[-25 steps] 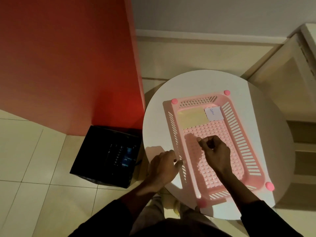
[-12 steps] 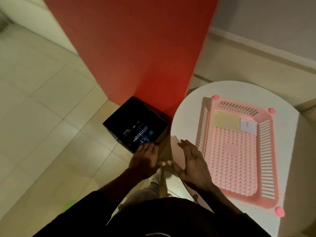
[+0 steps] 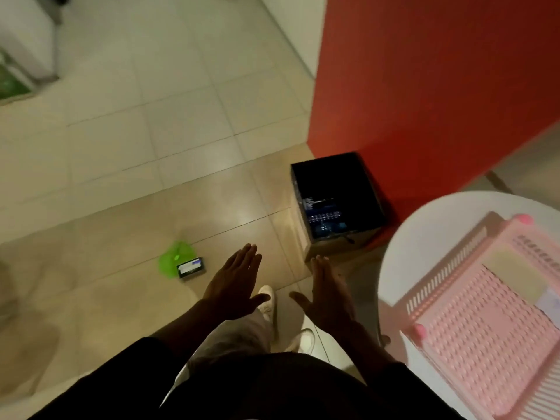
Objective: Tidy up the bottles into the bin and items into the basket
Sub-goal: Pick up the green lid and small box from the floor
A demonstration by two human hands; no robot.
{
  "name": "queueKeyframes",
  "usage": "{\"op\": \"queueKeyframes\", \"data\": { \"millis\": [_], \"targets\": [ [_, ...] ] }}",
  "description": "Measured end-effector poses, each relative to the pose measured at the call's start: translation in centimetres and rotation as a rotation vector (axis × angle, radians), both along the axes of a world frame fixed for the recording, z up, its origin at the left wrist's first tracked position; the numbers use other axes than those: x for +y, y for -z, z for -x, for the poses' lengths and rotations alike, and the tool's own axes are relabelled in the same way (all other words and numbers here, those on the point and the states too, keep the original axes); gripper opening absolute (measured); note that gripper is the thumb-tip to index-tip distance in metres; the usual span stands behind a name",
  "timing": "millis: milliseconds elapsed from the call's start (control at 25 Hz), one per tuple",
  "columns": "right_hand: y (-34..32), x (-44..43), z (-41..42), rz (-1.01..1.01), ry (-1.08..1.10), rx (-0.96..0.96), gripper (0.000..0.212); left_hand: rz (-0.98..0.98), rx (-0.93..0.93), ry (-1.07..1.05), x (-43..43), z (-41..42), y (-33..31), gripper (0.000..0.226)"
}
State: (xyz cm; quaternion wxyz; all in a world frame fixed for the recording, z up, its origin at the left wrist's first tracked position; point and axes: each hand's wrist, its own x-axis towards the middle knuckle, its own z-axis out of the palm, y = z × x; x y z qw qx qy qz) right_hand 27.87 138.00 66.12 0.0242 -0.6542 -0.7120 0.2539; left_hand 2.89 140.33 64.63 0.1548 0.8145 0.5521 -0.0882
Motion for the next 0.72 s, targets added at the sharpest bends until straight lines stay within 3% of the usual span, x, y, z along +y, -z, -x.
{"op": "queueKeyframes", "data": {
  "millis": [200, 320, 520, 720],
  "targets": [
    [2.0, -0.2, 7.2, 0.069, -0.194, -0.046, 0.108, 0.058, 0.02, -0.221, -4.2, 8.6, 0.6, 0.109],
    [2.6, 0.3, 10.5, 0.074, -0.237, -0.076, 0.106, 0.119, 0.024, -0.246, -6.0, 12.7, 1.1, 0.108],
    [3.2, 0.8, 20.0, 0.083, -0.155, -0.096, 0.102, 0.138, -0.008, -0.206, -6.9, 23.7, 1.7, 0.106],
    [3.7, 0.3, 31.2, 0.105, -0.094, -0.072, 0.099, 0.175, 0.077, -0.157, -6.2, 35.7, 2.3, 0.109]
  ]
}}
